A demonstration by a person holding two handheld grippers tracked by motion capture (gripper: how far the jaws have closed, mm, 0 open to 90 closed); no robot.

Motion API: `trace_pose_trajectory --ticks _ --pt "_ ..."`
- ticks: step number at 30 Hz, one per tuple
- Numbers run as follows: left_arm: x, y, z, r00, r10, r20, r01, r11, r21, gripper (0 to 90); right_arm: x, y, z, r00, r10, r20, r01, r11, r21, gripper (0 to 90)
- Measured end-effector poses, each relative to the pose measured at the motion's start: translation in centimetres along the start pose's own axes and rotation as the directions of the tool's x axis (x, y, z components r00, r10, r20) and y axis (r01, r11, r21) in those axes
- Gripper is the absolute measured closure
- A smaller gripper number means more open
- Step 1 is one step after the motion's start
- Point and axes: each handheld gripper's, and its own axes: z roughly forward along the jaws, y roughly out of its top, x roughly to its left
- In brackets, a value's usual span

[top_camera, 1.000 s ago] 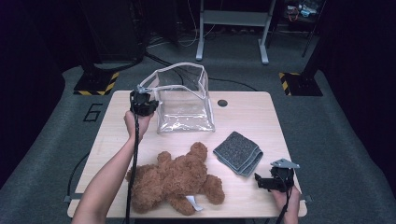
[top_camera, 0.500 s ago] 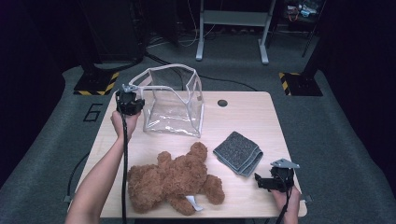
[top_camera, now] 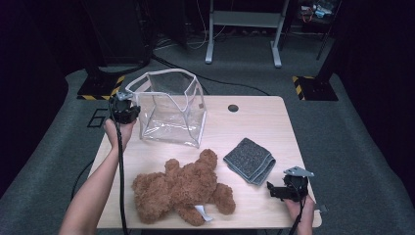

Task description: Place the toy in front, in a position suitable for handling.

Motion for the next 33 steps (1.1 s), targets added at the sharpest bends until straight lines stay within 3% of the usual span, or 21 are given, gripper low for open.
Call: trace_pose_trajectory --ticks 11,22,33 --pt "2.4 -0.8 -1.2 0.9988 -0.026 -0.041 0.027 0.9995 0.015 85.9 0.0 0.0 0.0 1.0 0.001 0.001 -0.001 1.0 0.0 2.2" --pt "5.2 -2.8 -3.5 0.9954 -0.04 -0.088 0.04 0.9992 -0.002 85.8 0.0 0.0 0.0 1.0 0.001 0.002 -0.001 1.0 0.001 2.2" --pt "6.2 -3.6 -4.8 0.9938 -0.029 -0.107 0.03 0.9995 0.008 85.7 0.0 0.0 0.0 1.0 0.002 0.002 -0.002 1.0 0.001 2.2"
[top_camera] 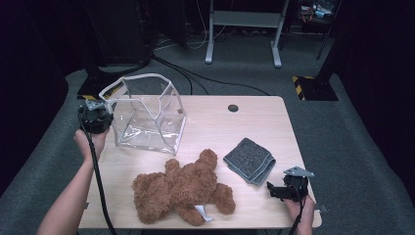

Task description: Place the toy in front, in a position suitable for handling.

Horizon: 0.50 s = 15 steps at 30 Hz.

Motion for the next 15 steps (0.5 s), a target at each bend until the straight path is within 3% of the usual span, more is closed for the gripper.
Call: trace_pose_trajectory --ticks 7,12,15 --pt "0.8 -0.7 -0.9 0.9995 -0.007 -0.029 0.007 1.0 -0.001 85.6 0.0 0.0 0.0 1.0 0.0 0.0 0.0 1.0 0.0 2.1" --pt "1.1 -1.0 -1.2 0.9994 -0.025 -0.025 0.025 0.9997 -0.003 82.5 0.0 0.0 0.0 1.0 -0.001 0.0 0.001 1.0 0.0 2.1" --pt "1.0 -1.1 -1.4 0.9986 -0.05 -0.017 0.05 0.9987 0.009 60.7 0.0 0.0 0.0 1.0 0.0 0.0 0.0 1.0 0.0 2.1"
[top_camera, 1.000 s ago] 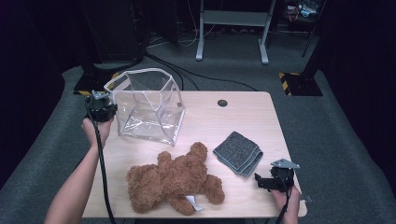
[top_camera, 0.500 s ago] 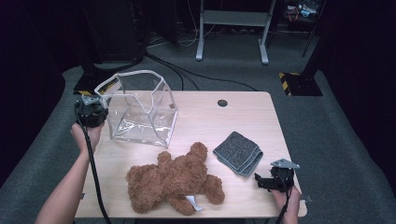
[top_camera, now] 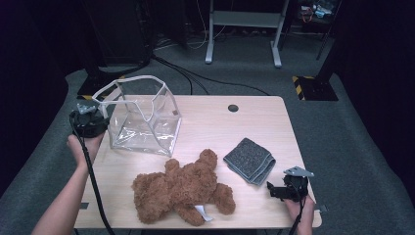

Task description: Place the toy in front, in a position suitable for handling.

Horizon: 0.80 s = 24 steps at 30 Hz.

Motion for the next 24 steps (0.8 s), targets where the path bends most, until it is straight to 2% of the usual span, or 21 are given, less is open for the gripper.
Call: trace_pose_trajectory --ticks 1,2,3,7,14,15,16,17,20,24 --pt "-0.3 -0.1 -0.3 0.9999 -0.015 0.004 0.015 0.9999 0.0 51.1 0.0 0.0 0.0 1.0 0.0 0.0 0.0 1.0 0.0 2.1" --pt "-0.3 -0.1 -0.3 0.9999 -0.015 0.004 0.015 0.9999 0.0 46.2 0.0 0.0 0.0 1.0 0.0 0.0 0.0 1.0 0.0 2.1" --pt "-0.6 -0.2 -0.6 0.9996 -0.026 0.011 0.026 0.9997 0.001 46.2 0.0 0.0 0.0 1.0 0.0 0.0 0.0 1.0 0.0 2.1" --pt "-2.0 -0.4 -1.4 0.9989 -0.009 0.046 0.009 0.9999 -0.008 29.0 0.0 0.0 0.0 1.0 0.0 0.0 0.0 1.0 0.0 2.1" --pt "-5.2 -0.5 -1.9 0.9911 0.007 0.133 -0.005 0.9999 -0.015 19.8 0.0 0.0 0.0 1.0 0.0 0.0 0.0 1.0 0.0 2.0" --pt "-6.0 -0.5 -1.8 0.9865 0.001 0.164 -0.001 1.0 -0.001 16.4 0.0 0.0 0.0 1.0 0.0 0.0 0.0 1.0 0.0 2.0" --pt "-6.4 -0.6 -1.7 0.9841 0.0 0.178 0.0 1.0 0.001 14.8 0.0 0.0 0.0 1.0 0.001 0.0 -0.001 1.0 0.0 2.0" --pt "-6.4 -0.6 -1.7 0.9841 0.0 0.178 0.0 1.0 0.001 14.1 0.0 0.0 0.0 1.0 0.0 0.001 0.0 1.0 0.0 2.0" --pt "-7.6 -0.6 -1.4 0.978 0.008 0.208 -0.012 0.9997 0.021 10.2 0.0 0.0 0.0 1.0 0.0 0.001 0.0 1.0 0.0 2.0" --pt "-9.5 -1.1 -1.1 0.962 0.018 0.272 -0.031 0.9986 0.043 8.2 0.0 0.0 0.0 1.0 0.0 0.001 0.0 1.0 0.0 2.1"
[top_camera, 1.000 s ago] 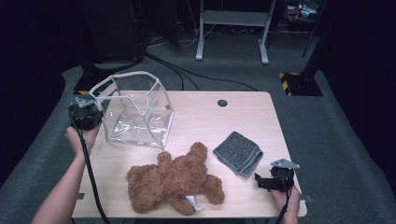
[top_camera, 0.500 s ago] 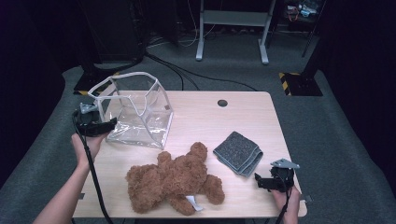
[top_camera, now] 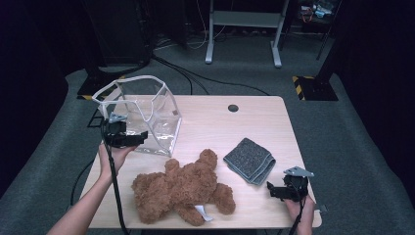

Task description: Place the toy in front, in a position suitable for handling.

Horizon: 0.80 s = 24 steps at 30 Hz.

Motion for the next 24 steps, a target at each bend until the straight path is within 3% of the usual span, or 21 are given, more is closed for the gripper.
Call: trace_pose_trajectory --ticks 6,9,11,14,15,18,19,24 --pt "-1.7 -0.1 0.4 0.9989 0.027 0.039 -0.027 0.9996 0.005 8.8 0.0 0.0 0.0 1.0 0.0 0.0 0.0 1.0 0.0 2.0" --pt "-2.6 0.1 1.0 0.9989 0.037 0.03 -0.038 0.9993 0.008 16.0 0.0 0.0 0.0 1.0 0.0 0.0 0.0 1.0 0.0 2.1" --pt "-2.9 0.2 1.2 0.9984 0.04 0.04 -0.041 0.9991 0.012 15.2 0.0 0.0 0.0 1.0 0.0 0.0 0.0 1.0 0.0 2.0" --pt "-3.3 0.3 1.7 0.998 0.05 0.038 -0.05 0.9987 0.012 27.9 0.0 0.0 0.0 1.0 0.0 0.001 0.0 1.0 0.0 2.0" --pt "-3.4 0.3 1.8 0.9983 0.05 0.031 -0.051 0.9987 0.012 27.9 0.0 0.0 0.0 1.0 0.0 0.001 0.0 1.0 0.0 2.0" --pt "-3.3 0.3 2.4 0.9986 0.026 0.047 -0.027 0.9995 0.016 52.5 0.0 0.0 0.0 1.0 0.0 0.002 0.0 1.0 0.0 2.0" --pt "-3.4 0.2 2.6 0.9983 0.023 0.053 -0.023 0.9996 0.015 56.9 0.0 0.0 0.0 1.0 0.0 0.0 0.0 1.0 0.0 2.0" --pt "-3.2 0.3 2.9 0.9983 0.017 0.055 -0.017 0.9998 0.009 63.4 0.0 0.0 0.0 1.0 0.0 0.0 0.0 1.0 0.0 2.1"
